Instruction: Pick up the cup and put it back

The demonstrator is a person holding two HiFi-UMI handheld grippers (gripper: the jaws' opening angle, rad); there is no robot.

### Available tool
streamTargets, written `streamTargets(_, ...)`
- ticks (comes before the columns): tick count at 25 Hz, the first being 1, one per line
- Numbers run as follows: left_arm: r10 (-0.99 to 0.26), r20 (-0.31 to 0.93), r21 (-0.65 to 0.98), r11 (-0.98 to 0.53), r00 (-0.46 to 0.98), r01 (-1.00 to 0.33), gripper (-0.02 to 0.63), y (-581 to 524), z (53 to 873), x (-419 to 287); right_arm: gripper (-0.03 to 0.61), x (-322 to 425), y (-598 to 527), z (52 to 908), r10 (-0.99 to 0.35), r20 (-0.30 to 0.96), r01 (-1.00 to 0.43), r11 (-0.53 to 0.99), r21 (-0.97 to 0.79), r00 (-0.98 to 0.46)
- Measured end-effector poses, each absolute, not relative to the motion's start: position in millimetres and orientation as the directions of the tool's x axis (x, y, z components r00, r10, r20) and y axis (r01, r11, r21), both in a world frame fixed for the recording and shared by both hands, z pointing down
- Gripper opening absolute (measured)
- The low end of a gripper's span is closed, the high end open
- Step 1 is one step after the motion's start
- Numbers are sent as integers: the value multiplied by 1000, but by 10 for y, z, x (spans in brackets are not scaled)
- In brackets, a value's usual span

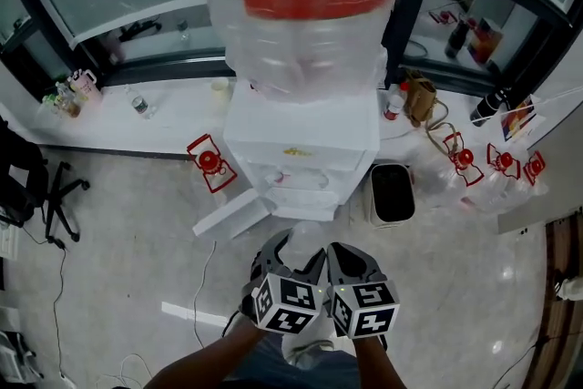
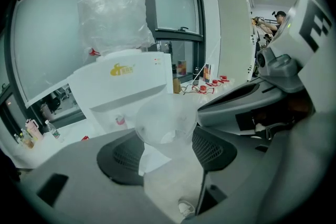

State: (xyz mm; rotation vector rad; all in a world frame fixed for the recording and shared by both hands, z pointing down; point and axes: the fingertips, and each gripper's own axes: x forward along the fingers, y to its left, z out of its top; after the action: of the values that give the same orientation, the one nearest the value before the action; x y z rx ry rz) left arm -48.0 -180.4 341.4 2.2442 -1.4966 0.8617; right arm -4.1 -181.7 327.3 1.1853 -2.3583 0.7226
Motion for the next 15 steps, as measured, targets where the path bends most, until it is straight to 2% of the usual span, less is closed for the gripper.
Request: streamTargets(15, -738, 628, -114, -400, 245, -909, 290, -2081, 4933, -576, 21, -25, -2068, 4731, -624, 533, -809, 537, -239, -571)
